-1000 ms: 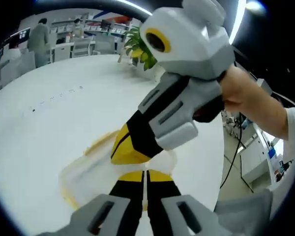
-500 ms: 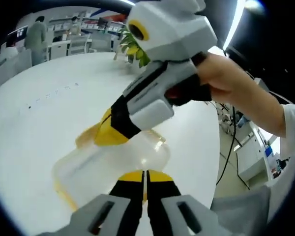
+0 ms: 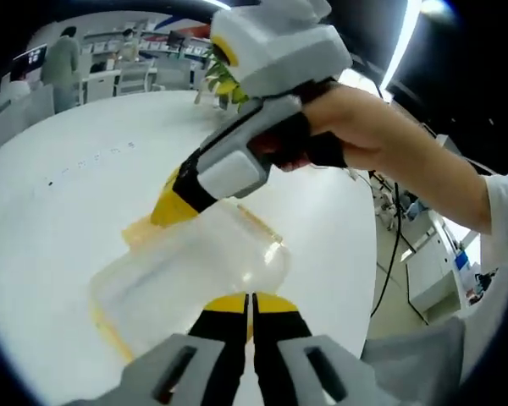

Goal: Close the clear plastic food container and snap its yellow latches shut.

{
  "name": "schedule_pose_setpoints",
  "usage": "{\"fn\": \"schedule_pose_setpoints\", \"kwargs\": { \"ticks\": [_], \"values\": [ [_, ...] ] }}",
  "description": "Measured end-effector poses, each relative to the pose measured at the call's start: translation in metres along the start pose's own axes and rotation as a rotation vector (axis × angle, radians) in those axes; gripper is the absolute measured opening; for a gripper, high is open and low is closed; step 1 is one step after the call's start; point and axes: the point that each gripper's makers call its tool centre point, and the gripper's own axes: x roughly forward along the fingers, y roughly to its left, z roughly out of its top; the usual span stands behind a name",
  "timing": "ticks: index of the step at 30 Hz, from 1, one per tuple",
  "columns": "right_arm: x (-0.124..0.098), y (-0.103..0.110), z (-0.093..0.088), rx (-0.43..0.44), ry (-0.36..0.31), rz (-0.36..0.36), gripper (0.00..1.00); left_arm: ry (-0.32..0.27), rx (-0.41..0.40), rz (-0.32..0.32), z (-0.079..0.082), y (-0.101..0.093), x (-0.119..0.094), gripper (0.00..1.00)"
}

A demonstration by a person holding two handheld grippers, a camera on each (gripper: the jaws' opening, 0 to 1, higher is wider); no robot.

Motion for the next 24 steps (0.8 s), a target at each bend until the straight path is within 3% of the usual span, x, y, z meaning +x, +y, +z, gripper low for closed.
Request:
{"fn": "schedule_pose_setpoints", "kwargs": {
  "ticks": [13,19,24],
  "values": [
    [0.004,-0.001,0.002,0.004,0.000,0.001,0.00,-0.008,-0.012,-0.009,0.000,0.001,0.000,0.00],
    [0.001,0.001,0.002,-0.038,0.008,-0.011,0.00,0.006,0.017,-0.002,0.000,0.004,-0.001,0.00],
    [-0.005,-0.004,0.004,-0.078,0.006,0.007,0.00,-0.017,0.068,-0.019,0.012,0.002,-0.008,0.02]
  ]
}}
